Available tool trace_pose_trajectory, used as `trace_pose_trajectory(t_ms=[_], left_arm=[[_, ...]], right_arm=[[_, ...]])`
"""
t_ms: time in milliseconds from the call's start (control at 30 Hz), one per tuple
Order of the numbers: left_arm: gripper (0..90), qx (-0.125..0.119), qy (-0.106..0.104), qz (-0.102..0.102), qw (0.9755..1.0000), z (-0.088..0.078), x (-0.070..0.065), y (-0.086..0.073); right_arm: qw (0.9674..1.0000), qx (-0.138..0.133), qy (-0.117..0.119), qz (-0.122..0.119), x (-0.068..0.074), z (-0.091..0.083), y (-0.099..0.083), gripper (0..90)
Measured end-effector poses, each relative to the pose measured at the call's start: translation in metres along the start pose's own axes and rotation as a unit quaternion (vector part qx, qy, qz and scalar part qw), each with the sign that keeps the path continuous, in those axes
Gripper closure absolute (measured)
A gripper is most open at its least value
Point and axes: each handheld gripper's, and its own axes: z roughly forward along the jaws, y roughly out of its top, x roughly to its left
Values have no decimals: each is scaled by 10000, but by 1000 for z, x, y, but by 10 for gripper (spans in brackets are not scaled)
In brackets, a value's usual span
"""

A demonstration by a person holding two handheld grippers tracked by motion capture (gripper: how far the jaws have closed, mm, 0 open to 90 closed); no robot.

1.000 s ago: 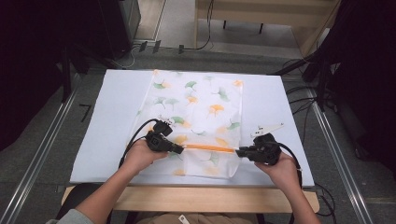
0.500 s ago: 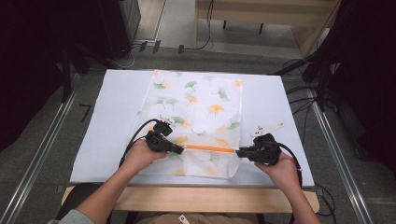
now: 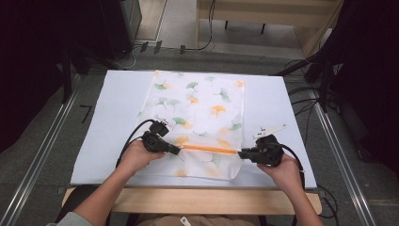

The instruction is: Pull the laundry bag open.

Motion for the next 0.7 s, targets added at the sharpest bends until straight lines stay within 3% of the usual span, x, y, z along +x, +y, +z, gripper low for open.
trace_pose_trajectory(t_ms=[333, 700], left_arm=[[900, -31, 103, -102, 9999, -16, 12, -12], [900, -51, 101, -125, 9999, -17, 12, -12]], right_arm=[[10000, 11, -3, -4, -1, 0, -1, 836], [10000, 23, -32, -5, -1, 0, 0, 836]])
